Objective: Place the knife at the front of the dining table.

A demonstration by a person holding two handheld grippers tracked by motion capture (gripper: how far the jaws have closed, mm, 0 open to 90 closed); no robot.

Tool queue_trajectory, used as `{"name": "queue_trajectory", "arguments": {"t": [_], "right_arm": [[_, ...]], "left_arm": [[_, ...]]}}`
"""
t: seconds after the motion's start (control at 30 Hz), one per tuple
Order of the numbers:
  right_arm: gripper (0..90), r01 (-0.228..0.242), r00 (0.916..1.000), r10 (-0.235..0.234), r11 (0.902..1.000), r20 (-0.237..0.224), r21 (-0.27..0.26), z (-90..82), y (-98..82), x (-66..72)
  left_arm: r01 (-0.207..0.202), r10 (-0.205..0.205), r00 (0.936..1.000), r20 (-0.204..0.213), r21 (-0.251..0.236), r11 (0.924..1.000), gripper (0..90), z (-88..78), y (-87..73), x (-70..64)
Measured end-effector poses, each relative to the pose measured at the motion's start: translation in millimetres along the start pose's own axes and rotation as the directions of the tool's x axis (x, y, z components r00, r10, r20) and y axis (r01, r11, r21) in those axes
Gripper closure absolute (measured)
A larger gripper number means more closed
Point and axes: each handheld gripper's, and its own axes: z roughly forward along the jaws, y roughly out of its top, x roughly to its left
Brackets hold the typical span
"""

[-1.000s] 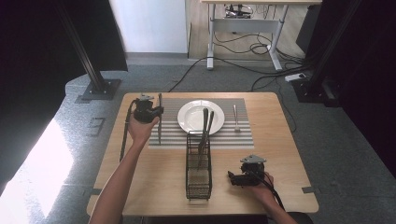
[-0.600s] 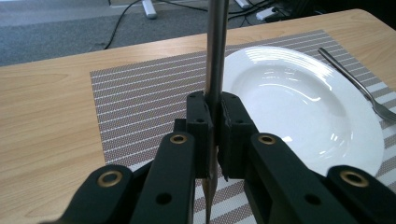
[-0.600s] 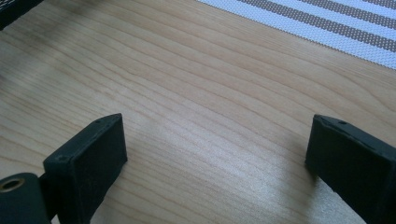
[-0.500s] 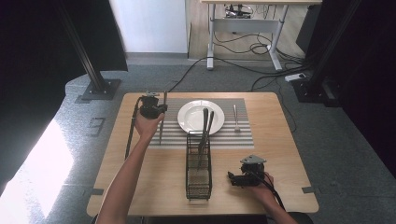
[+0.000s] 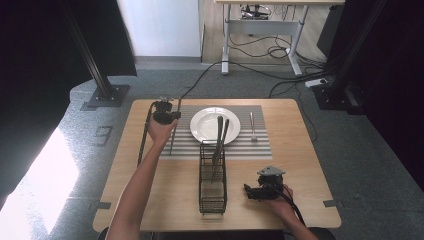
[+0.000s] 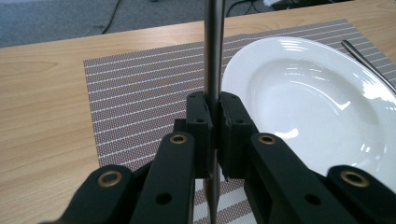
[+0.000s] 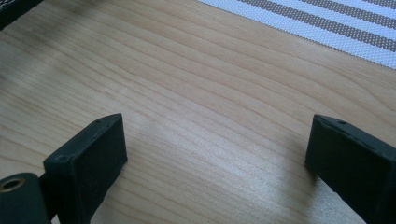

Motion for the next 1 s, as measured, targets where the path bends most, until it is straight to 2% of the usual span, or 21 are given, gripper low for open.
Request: {"name": "queue_trajectory", "arguments": {"t": [0.13,0.33,0.67,0.8,1.0], "right_arm": [[5.3,0.0,1.0,0.0,1.0,0.0,0.0,0.0,0.0,0.0],[5.4,0.0,1.0,0.0,1.0,0.0,0.0,0.0,0.0,0.0],[5.3,0.0,1.0,0.0,1.0,-0.001,0.0,0.0,0.0,0.0],[5.3,0.0,1.0,0.0,1.0,-0.001,0.0,0.0,0.0,0.0],[5.3,0.0,1.0,0.0,1.0,-0.001,0.0,0.0,0.0,0.0]], "left_arm": [[0.025,-0.025,0.9996,-0.008,0.022,0.9994,83.6,12.9,-1.8,4.7],[0.02,-0.019,0.9996,-0.019,0.057,0.9982,83.5,25.7,-2.5,7.5],[0.041,-0.039,0.999,-0.023,0.083,0.9957,83.5,40.7,-3.7,11.8],[0.027,-0.025,0.9994,-0.023,0.092,0.9954,83.6,44.3,-3.0,11.3],[0.032,-0.029,0.9993,-0.025,0.106,0.9939,83.6,51.0,-5.2,11.6]]}}
